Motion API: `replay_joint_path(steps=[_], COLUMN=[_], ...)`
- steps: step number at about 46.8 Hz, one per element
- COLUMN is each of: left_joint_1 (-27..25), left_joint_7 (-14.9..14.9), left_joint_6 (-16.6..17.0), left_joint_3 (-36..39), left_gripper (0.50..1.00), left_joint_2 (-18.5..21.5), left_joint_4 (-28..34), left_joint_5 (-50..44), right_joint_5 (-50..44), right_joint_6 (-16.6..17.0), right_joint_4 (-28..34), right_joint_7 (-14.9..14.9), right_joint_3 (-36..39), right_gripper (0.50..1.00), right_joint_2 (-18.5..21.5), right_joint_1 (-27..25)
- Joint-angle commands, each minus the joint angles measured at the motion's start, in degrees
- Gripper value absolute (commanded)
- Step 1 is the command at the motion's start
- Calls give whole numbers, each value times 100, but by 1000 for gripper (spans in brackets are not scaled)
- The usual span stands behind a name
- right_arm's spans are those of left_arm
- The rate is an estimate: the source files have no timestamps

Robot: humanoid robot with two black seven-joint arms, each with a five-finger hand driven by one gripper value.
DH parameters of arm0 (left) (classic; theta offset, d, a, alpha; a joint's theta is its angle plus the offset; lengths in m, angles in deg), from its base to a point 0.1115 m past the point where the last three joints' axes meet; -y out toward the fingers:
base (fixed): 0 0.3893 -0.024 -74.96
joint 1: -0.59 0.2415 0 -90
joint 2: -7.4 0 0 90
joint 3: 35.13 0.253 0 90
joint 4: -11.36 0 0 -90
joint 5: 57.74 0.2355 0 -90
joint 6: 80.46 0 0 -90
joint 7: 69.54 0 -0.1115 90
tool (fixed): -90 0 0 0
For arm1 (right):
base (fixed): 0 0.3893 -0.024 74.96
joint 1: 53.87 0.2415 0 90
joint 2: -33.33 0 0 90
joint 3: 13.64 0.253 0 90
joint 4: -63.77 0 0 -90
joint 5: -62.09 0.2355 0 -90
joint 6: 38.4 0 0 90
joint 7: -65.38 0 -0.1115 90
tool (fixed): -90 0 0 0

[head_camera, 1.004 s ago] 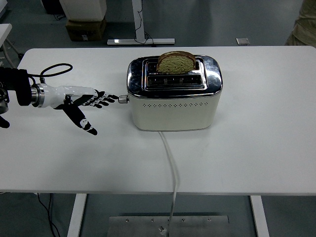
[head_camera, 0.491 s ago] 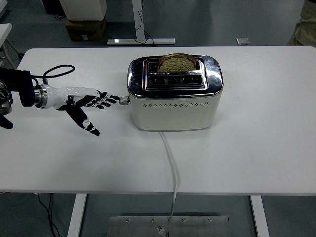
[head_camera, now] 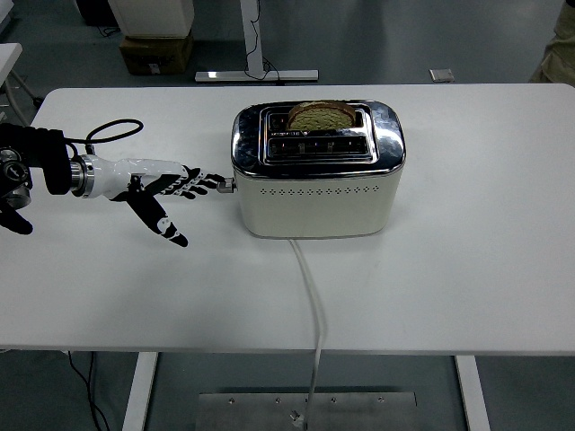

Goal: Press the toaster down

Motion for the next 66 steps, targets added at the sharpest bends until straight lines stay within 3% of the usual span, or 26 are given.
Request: replay_joint_path(steps=[1,66], left_joint_1=[0,343], left_joint_7=[-1,-1], left_joint_6=[0,0], left_joint_3=[0,0], left_gripper=[1000,1000], left_joint_2=[-4,5], left_joint_4=[1,-16], left_joint_5=[0,0], right_joint_5=[0,9], right_joint_6=[-2,16], right_joint_4=[0,0], right_joint_7=[0,0], right_joint_3=[0,0], right_gripper=[1000,998], right_joint_2=[0,0], right_joint_1=[0,-9])
